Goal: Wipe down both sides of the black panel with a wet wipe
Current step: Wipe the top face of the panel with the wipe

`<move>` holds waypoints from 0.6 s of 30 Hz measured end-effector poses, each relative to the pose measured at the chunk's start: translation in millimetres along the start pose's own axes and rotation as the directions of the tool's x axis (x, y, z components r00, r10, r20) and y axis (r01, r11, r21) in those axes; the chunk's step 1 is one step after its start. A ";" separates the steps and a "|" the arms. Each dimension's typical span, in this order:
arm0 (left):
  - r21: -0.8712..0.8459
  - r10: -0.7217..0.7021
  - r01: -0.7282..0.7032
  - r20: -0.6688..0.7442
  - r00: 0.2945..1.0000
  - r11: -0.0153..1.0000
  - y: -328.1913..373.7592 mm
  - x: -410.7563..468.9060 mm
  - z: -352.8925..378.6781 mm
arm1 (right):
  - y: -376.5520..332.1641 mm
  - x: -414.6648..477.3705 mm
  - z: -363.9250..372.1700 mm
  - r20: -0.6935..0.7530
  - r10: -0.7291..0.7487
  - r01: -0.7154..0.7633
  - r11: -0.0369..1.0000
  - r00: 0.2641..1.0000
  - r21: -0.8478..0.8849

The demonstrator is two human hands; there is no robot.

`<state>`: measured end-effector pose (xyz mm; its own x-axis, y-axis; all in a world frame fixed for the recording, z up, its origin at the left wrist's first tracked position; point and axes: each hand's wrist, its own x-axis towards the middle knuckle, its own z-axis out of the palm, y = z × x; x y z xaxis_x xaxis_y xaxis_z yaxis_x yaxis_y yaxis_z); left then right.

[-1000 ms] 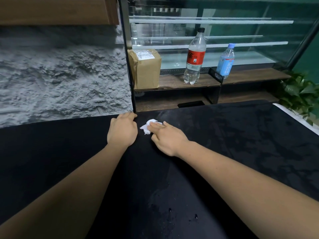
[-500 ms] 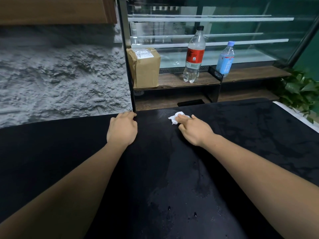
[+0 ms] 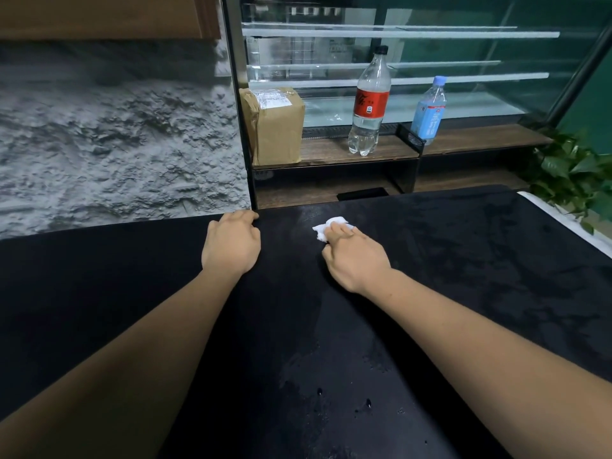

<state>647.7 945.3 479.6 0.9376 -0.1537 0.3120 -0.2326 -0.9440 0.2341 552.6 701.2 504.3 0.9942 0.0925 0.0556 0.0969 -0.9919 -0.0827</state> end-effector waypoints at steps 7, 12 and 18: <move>0.004 -0.002 0.002 0.002 1.000 1.000 -0.8 -0.4 0.4 | -36.3 -29.7 1.5 -0.073 -0.146 0.151 0.986 0.987 0.067; -0.002 -0.003 0.003 -0.008 1.000 1.000 -0.2 -1.7 1.3 | -51.6 -49.1 3.8 -0.064 -0.244 0.248 0.967 0.968 0.059; -0.001 -0.004 0.004 -0.003 1.000 1.000 -1.2 -0.9 1.4 | -40.0 -60.3 3.5 -0.010 -0.327 0.326 0.940 0.945 0.097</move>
<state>647.5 946.1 477.7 0.9378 -0.1486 0.3137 -0.2287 -0.9444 0.2363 488.9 735.6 500.8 0.9075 0.4105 0.0893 0.4198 -0.8941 -0.1561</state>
